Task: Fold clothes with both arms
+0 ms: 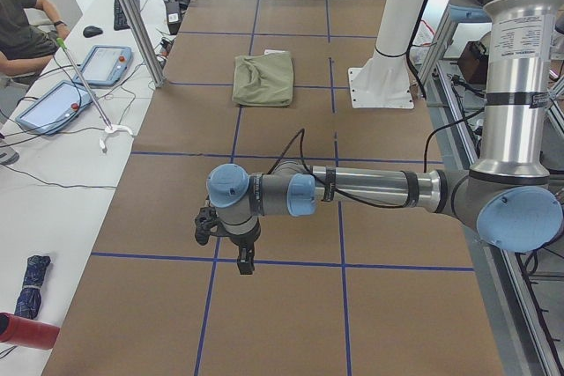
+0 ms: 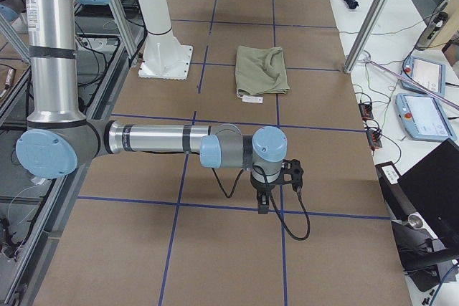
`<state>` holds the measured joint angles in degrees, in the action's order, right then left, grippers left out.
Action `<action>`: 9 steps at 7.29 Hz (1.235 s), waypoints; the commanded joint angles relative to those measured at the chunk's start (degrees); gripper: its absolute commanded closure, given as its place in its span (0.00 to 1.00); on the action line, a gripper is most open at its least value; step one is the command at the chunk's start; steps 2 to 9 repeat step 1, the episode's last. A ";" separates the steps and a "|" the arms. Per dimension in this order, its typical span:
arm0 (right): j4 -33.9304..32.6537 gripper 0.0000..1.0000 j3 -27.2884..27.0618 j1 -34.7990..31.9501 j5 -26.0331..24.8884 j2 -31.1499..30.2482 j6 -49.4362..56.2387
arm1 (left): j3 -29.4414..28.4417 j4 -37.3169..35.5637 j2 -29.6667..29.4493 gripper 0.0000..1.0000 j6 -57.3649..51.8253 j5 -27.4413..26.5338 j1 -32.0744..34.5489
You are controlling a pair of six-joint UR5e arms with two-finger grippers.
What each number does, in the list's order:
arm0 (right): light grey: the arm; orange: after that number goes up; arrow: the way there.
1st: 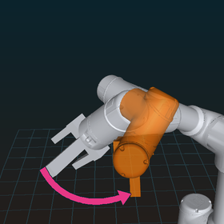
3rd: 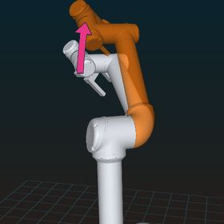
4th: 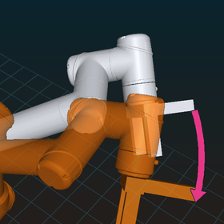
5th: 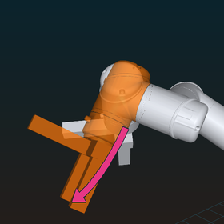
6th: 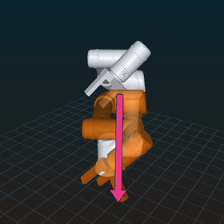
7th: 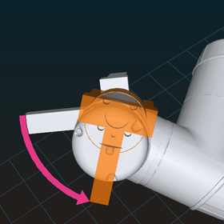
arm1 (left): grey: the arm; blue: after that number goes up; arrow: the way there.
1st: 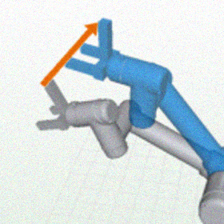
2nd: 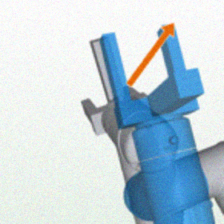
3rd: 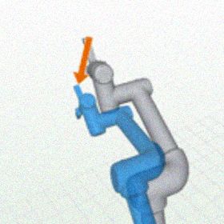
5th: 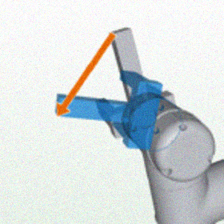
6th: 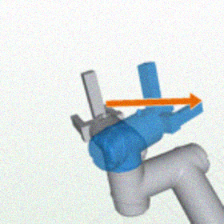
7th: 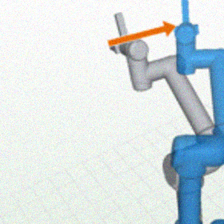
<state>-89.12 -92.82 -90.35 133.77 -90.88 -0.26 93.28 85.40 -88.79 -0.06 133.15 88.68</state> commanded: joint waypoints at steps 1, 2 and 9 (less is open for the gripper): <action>0.00 0.00 0.00 0.00 -0.09 0.00 0.00 | -0.03 0.03 -0.07 0.00 -0.02 0.00 0.00; 0.00 0.00 0.00 0.00 -0.09 0.00 0.00 | -0.03 0.03 -0.07 0.00 -0.02 0.00 0.00; 0.00 0.00 0.00 0.00 -0.09 0.00 0.00 | -0.03 0.03 -0.07 0.00 -0.02 0.00 0.00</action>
